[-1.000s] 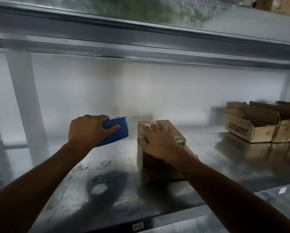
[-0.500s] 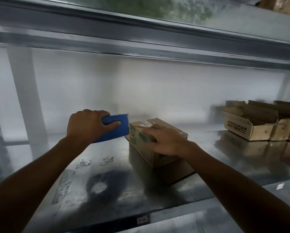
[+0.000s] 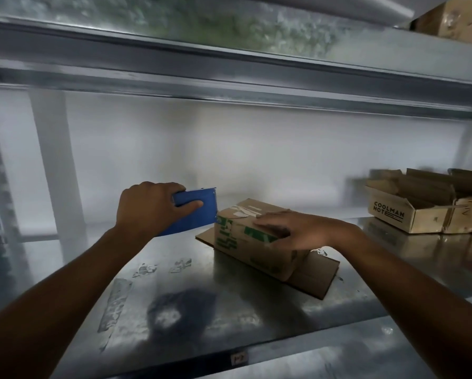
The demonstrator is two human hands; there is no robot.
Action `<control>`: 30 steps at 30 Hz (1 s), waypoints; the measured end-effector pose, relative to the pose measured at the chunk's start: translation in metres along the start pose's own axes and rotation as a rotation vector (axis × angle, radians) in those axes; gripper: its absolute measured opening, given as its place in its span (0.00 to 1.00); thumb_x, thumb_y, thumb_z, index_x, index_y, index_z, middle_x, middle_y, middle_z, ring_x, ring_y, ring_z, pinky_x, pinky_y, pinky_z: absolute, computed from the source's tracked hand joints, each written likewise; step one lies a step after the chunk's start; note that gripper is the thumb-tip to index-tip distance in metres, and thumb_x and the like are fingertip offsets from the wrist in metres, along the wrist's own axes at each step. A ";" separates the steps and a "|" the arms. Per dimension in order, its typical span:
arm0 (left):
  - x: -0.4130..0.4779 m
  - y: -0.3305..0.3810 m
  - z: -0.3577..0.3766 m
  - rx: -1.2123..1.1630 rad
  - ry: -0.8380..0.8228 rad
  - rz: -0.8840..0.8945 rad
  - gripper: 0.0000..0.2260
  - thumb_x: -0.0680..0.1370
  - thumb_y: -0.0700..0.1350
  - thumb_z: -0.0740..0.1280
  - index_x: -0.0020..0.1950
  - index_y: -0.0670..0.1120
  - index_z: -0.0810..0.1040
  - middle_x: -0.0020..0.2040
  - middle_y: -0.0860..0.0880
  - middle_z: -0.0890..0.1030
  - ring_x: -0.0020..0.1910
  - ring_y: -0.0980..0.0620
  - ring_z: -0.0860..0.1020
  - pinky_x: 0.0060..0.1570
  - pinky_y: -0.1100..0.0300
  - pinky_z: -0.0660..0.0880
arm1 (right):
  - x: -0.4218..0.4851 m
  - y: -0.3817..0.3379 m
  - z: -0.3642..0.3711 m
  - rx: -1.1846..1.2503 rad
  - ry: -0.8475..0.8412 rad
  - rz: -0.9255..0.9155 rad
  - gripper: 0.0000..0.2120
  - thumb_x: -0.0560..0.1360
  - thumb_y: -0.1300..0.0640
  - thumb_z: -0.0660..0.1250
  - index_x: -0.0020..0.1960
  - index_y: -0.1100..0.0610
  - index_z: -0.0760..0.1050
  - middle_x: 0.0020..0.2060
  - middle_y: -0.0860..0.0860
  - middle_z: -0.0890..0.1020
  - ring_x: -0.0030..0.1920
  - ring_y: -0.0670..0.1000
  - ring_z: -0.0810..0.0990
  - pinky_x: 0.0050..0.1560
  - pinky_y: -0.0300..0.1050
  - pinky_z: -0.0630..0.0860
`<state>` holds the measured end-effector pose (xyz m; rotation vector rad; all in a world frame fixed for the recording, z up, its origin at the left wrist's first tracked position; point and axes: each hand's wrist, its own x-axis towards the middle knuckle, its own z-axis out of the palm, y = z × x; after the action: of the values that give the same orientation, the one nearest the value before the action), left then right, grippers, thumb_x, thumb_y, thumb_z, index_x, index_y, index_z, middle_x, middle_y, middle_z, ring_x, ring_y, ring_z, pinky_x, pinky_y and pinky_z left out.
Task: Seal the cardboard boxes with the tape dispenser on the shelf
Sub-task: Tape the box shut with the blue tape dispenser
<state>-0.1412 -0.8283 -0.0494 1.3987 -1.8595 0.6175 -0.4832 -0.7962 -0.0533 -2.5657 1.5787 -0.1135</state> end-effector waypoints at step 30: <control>-0.012 0.004 0.005 -0.027 -0.009 0.014 0.36 0.66 0.79 0.50 0.53 0.58 0.84 0.37 0.52 0.84 0.33 0.53 0.73 0.35 0.62 0.66 | 0.017 0.000 0.001 -0.247 0.086 -0.096 0.30 0.80 0.36 0.62 0.78 0.45 0.62 0.74 0.47 0.70 0.71 0.49 0.69 0.68 0.45 0.68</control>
<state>-0.1441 -0.8237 -0.0619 1.3742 -1.8795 0.5921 -0.4754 -0.8117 -0.0540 -2.8625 1.5883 -0.0404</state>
